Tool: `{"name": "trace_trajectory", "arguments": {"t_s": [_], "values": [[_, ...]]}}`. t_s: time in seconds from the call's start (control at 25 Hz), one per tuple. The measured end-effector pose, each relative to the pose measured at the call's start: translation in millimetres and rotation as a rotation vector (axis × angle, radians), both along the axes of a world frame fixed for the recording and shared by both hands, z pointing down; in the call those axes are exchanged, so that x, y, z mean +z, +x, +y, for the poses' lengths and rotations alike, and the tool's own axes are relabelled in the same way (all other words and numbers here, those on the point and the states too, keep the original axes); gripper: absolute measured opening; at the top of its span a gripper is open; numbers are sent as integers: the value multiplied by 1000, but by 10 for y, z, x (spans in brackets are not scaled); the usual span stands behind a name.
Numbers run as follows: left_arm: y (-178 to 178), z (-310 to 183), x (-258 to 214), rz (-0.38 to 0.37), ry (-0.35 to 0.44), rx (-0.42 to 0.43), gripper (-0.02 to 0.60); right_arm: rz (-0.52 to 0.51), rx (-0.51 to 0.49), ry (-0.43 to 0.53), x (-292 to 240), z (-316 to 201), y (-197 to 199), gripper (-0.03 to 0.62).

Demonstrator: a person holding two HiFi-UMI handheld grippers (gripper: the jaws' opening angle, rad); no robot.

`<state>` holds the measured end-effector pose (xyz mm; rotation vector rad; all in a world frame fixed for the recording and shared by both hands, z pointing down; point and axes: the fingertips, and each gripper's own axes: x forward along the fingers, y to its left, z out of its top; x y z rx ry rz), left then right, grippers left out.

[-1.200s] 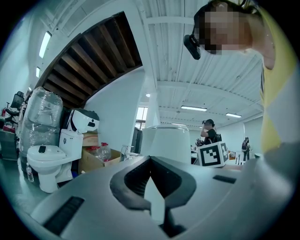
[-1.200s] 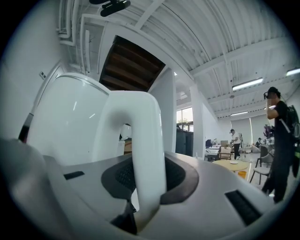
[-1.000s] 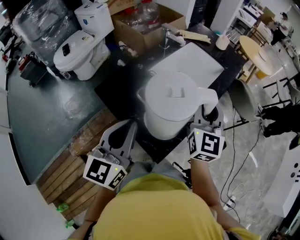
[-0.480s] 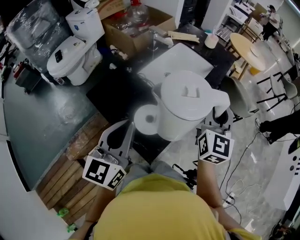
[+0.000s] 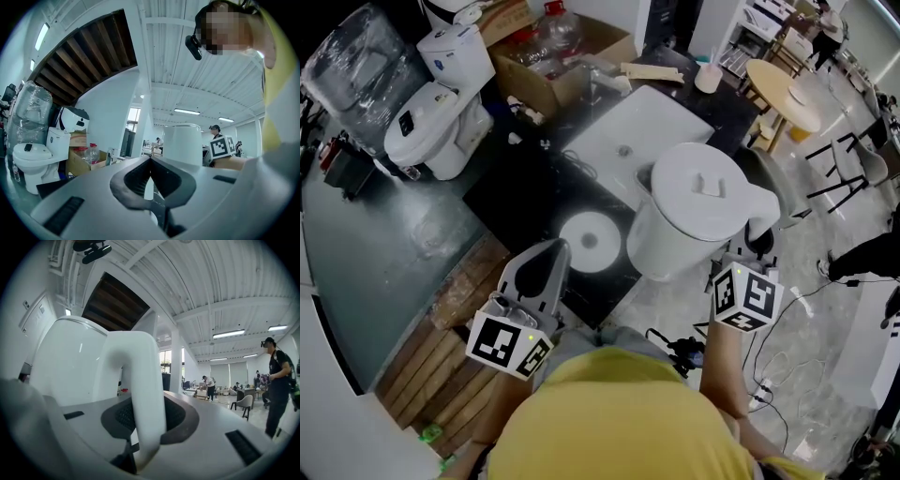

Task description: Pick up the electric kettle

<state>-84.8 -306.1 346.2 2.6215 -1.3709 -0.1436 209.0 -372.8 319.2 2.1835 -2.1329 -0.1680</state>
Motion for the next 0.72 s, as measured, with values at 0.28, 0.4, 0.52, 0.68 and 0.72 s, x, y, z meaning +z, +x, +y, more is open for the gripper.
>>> {"name": "trace_trajectory", "arguments": {"t_s": [0.28,0.4,0.52,0.68,0.72], "values": [[-28,-53,-24,-12,13,9,9,-22,19,9,-35,128,70,100],[-36,-56,-38,-16,15,13,9,-29,16,11,-64,177,57,100],[-24,-28,-51,-24,17,20,9,-27,15,19,-120,238,55,100],[-3,9,-62,-32,18,26,9,-27,12,27,-171,296,50,100],[4,16,-66,-31,18,27,9,-28,11,28,-179,308,50,100]]}}
